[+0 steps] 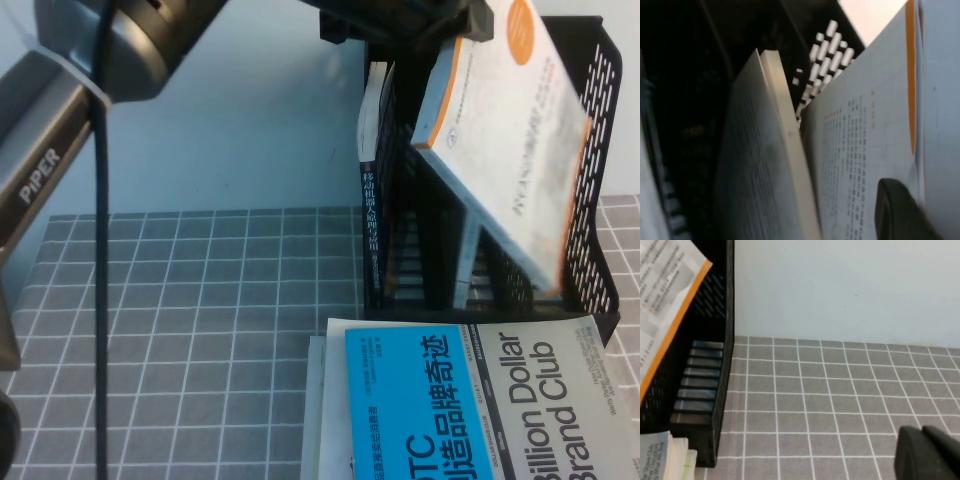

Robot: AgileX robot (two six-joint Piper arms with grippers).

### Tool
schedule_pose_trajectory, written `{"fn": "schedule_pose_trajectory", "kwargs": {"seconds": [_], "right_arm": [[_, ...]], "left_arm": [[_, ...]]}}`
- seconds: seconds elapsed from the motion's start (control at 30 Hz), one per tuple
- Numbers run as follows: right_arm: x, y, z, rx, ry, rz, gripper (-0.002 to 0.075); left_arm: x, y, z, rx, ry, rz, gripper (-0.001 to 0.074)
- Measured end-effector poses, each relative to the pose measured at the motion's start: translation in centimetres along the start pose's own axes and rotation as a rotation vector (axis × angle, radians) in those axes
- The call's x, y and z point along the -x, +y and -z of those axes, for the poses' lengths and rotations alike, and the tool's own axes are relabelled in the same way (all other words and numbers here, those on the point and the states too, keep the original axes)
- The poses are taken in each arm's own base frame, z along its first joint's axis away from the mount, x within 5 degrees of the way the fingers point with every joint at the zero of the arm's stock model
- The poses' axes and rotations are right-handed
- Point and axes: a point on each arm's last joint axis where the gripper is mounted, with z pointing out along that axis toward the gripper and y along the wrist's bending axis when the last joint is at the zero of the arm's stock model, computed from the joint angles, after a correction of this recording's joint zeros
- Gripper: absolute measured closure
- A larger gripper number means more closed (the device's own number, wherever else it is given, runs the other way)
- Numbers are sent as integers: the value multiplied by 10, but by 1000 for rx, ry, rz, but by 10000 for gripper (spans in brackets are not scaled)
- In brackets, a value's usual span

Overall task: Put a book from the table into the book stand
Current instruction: Place the book on the book shelf

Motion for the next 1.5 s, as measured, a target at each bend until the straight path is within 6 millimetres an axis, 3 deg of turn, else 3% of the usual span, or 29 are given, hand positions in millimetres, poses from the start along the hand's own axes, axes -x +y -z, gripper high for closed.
{"fn": "schedule_pose_trajectory", "kwargs": {"seconds": [0.17, 0.43, 0.73, 1.13, 1.2, 1.4, 1.5], "right_arm": [[-2, 1, -1, 8, 5, -10, 729], [-6, 2, -4, 10, 12, -14, 729], [-21, 6, -12, 33, 54, -44, 729], [-21, 8, -12, 47, 44, -73, 729], [-21, 8, -12, 48, 42, -74, 729], [-21, 8, -12, 57, 44, -90, 729], [-21, 9, -12, 68, 48, -105, 729]], "left_arm": [[-5, -7, -6, 118, -62, -36, 632], [-11, -24, -25, 67, -145, 1, 632], [-21, -7, -61, 140, -143, 65, 632], [-33, 3, -99, 111, -170, 117, 622], [-33, 4, -102, 104, -177, 120, 569], [-26, -2, -99, 53, -238, 115, 276], [-25, -3, -99, 47, -244, 110, 248]]}}
